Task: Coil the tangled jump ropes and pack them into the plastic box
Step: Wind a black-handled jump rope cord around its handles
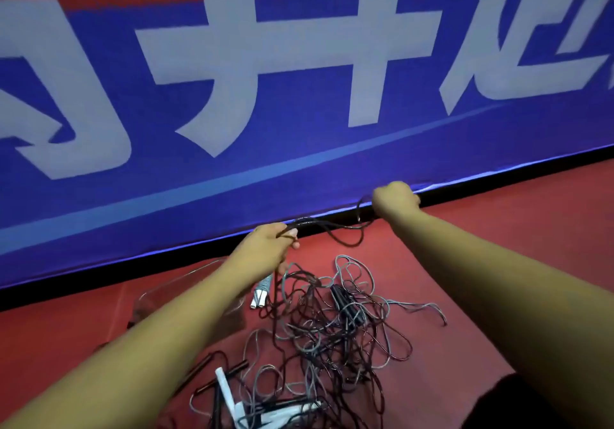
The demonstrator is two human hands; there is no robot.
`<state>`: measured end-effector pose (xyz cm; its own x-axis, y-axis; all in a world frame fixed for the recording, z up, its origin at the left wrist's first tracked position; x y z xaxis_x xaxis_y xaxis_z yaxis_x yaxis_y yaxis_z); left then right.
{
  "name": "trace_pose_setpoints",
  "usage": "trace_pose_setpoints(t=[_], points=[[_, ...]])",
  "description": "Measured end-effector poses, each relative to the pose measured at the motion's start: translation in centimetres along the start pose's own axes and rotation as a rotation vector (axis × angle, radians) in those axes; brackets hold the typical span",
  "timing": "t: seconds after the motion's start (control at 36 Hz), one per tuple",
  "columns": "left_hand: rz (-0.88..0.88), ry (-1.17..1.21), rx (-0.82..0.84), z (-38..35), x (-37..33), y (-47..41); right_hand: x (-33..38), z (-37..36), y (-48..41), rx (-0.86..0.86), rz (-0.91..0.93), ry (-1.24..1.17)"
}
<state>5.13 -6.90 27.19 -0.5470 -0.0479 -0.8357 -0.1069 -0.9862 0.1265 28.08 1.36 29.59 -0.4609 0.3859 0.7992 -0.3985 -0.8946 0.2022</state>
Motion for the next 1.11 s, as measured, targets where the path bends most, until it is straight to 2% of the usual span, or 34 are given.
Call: trace_pose_setpoints(t=[0.06,0.11,0.14,0.19,0.25,0.31,0.33,0.42,0.5,0.61,0.69,0.75,0.81,0.86,0.94,1.0,1.03,1.06,1.11], points=[[0.036,-0.094,-0.006,0.7,-0.4,0.6,-0.8,0.7,0.5,-0.102,0.075,0.254],[0.038,-0.17,0.0,1.0,0.1,1.2,-0.3,0.4,1.9,-0.014,0.271,0.251],[0.046,-0.208,0.001,1.0,0.1,1.6,0.4,0.1,3.5,0.13,0.339,0.149],[0.045,-0.274,0.003,0.9,0.0,2.1,1.4,-1.1,7.0,0.55,0.376,-0.047],[0.044,-0.289,-0.03,1.3,-0.6,1.8,1.3,-2.7,9.9,0.855,0.397,0.043],[0.053,-0.302,-0.082,2.0,-1.1,1.2,0.7,-4.3,11.1,0.963,0.43,0.147],[0.056,-0.326,-0.096,2.2,-1.2,1.0,0.5,-4.7,11.4,0.985,0.412,0.1],[0.06,-0.348,-0.083,2.0,-0.9,0.7,0.2,-5.0,11.5,0.991,0.329,-0.044],[0.059,-0.156,-0.009,1.4,-0.1,0.6,0.5,-4.7,10.7,0.916,0.429,-0.063],[0.013,0.106,0.198,1.3,1.3,0.3,1.4,-3.3,9.5,0.986,0.35,-0.385],[-0.021,0.109,0.264,1.8,1.7,0.2,2.4,-2.2,8.3,0.953,0.335,-0.649],[-0.052,0.104,0.239,2.1,1.7,-0.2,2.8,-1.5,7.1,0.866,0.293,-0.766],[-0.085,0.02,0.198,2.3,1.9,-0.4,2.7,-0.9,5.8,0.72,0.293,-0.709],[-0.112,-0.065,0.191,2.1,1.8,-0.5,2.0,-0.1,4.6,0.514,0.305,-0.505],[-0.125,0.075,0.152,1.8,1.3,-0.5,0.3,1.1,2.4,0.308,0.361,0.098],[-0.133,0.116,0.142,1.4,0.2,-0.2,-0.5,1.3,2.1,0.313,0.394,0.461],[-0.145,0.102,0.161,1.1,-0.2,-0.2,-0.5,1.2,2.6,0.354,0.422,0.53],[-0.156,0.075,0.185,0.9,-0.6,0.0,-0.2,0.9,3.1,0.447,0.47,0.505],[-0.175,0.045,0.221,0.3,-0.9,0.3,0.6,0.0,5.2,0.696,0.483,0.236]])
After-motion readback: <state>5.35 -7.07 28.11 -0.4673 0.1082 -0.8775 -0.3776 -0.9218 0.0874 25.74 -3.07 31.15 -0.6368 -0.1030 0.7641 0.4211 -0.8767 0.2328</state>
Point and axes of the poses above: each hand's wrist, its own y-axis away from the middle knuckle, its own z-axis out of the back of the hand, x = y × z, the point moved 2 cm from there along -y, towards the middle knuckle, and after that the axes turned 1 degree about x, right-handed, at the moved point
